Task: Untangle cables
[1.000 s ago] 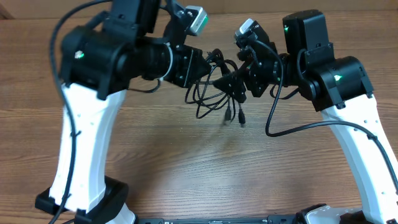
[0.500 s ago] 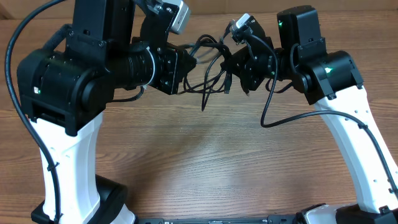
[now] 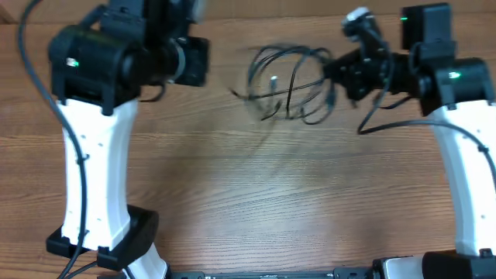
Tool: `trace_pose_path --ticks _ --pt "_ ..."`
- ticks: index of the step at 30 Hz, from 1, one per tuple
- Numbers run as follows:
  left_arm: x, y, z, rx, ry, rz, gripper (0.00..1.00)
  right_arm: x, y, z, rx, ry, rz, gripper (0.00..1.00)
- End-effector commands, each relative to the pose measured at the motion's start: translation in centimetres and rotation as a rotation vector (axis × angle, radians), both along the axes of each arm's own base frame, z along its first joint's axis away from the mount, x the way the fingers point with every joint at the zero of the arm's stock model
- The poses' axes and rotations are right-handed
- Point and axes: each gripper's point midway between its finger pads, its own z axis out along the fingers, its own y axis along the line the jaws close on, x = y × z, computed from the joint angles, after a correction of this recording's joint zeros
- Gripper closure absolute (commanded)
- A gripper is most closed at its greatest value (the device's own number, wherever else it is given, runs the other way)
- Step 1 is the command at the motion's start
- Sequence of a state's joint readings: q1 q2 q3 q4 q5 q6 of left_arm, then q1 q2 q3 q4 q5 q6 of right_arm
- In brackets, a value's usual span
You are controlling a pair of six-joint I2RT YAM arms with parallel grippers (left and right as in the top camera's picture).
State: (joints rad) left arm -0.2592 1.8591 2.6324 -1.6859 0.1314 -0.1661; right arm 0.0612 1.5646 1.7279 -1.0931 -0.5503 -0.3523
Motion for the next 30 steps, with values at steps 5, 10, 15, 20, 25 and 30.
trace_pose_path --ticks 5,10,15,20,25,30 --pt "1.3 6.9 0.3 0.057 -0.019 0.212 0.96 1.4 -8.1 0.3 -0.045 -0.018 -0.206 0.96" --pt "1.0 4.6 0.3 -0.012 -0.004 0.118 0.82 0.9 -6.7 1.1 0.005 -0.032 -0.151 0.96" --pt "1.4 1.5 -0.5 -0.109 0.040 -0.006 0.56 -1.1 -2.6 4.6 0.162 -0.112 0.054 0.96" --pt "2.3 -1.7 -2.1 -0.231 0.116 -0.128 0.56 -3.1 -0.6 8.1 0.273 -0.177 0.171 0.96" --pt "2.1 -6.7 -4.0 -0.295 0.168 -0.360 0.58 -5.1 1.1 9.7 0.349 -0.182 0.260 0.96" --pt "1.0 -10.5 -4.6 -0.262 0.151 -0.503 0.59 -5.4 3.9 8.4 0.270 -0.163 0.292 0.96"
